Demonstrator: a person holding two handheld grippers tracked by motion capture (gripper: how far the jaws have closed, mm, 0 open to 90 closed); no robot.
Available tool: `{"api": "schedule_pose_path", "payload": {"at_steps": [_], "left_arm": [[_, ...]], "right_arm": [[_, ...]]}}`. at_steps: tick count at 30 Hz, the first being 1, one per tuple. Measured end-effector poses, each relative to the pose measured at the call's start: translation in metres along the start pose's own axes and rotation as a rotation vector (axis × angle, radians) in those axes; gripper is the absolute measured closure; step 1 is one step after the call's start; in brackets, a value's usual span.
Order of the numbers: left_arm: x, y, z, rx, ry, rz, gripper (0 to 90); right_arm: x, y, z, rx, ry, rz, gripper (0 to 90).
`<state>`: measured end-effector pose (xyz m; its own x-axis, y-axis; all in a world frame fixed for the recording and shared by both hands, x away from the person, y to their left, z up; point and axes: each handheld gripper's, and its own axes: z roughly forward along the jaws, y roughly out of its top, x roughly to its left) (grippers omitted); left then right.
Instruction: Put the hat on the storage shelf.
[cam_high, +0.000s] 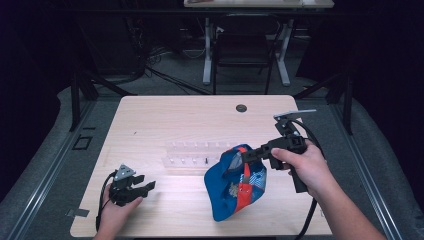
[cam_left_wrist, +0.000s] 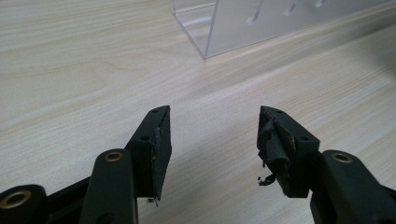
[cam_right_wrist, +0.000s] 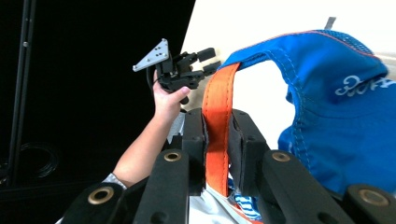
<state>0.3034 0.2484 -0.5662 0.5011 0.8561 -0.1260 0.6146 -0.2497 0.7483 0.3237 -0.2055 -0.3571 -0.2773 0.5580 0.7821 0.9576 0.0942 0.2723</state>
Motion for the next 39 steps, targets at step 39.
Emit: {"api": "schedule_pose_path", "payload": {"at_steps": [39], "left_arm": [[-0.001, 0.001, 0.000, 0.012, -0.011, 0.004, 45.2]], "right_arm": [[0.035, 0.031, -0.036, -0.136, 0.108, 0.014, 77.9]]}}
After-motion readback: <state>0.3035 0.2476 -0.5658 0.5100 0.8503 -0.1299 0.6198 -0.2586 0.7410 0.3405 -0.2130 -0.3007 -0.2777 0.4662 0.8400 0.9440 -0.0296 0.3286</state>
